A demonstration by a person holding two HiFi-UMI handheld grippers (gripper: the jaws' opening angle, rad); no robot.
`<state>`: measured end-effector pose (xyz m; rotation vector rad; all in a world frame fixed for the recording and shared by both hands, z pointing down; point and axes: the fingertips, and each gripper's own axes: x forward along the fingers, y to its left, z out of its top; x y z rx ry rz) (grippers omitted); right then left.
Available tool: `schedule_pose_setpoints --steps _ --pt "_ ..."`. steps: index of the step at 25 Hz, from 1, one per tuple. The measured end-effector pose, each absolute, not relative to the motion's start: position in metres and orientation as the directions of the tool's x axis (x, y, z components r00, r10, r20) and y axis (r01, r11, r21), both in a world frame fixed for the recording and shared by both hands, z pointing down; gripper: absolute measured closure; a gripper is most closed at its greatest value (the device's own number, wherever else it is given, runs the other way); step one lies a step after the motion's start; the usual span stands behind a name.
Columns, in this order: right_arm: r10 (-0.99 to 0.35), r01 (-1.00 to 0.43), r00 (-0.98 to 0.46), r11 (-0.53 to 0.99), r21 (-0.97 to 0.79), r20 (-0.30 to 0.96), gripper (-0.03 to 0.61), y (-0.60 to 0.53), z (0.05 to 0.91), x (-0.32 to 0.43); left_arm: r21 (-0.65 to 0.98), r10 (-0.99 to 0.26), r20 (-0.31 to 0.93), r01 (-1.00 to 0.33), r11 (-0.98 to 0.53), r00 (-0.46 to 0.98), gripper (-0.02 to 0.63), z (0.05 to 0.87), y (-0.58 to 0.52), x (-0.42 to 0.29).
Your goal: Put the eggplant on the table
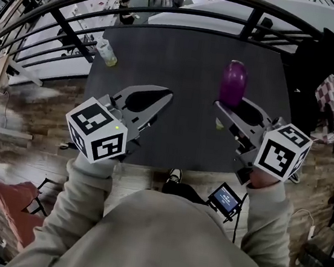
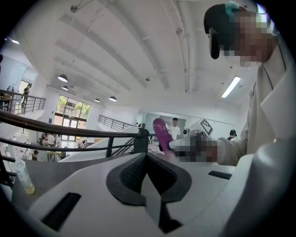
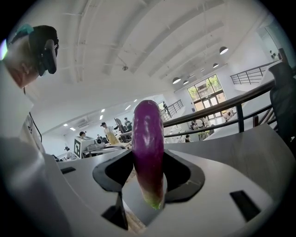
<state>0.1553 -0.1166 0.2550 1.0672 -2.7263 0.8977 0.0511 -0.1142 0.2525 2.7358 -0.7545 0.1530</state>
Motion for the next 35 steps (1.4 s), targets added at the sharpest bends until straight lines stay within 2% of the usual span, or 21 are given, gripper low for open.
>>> schedule_pose_setpoints --steps 8,16,26,35 --pt "-0.571 -0.603 -0.783 0.597 -0.529 0.248 0.371 -0.148 0.256 0.18 0.272 -0.519 0.185 -0.551 -0.789 0.834 0.612 0.24 -0.138 0.069" --pt "-0.568 -0.589 -0.788 0.582 -0.561 0.238 0.371 -0.169 0.272 0.169 0.279 -0.518 0.22 -0.562 -0.778 0.826 0.612 0.253 -0.155 0.056" --pt "-0.605 -0.652 -0.742 0.551 -0.521 0.288 0.371 -0.195 0.262 0.149 0.295 -0.46 0.156 -0.486 -0.823 0.874 0.612 0.246 -0.196 0.042" --pt "-0.616 -0.701 -0.705 0.527 -0.481 0.352 0.371 -0.219 0.276 0.086 0.285 -0.359 0.168 -0.394 -0.874 0.918 0.612 0.263 -0.218 -0.003"
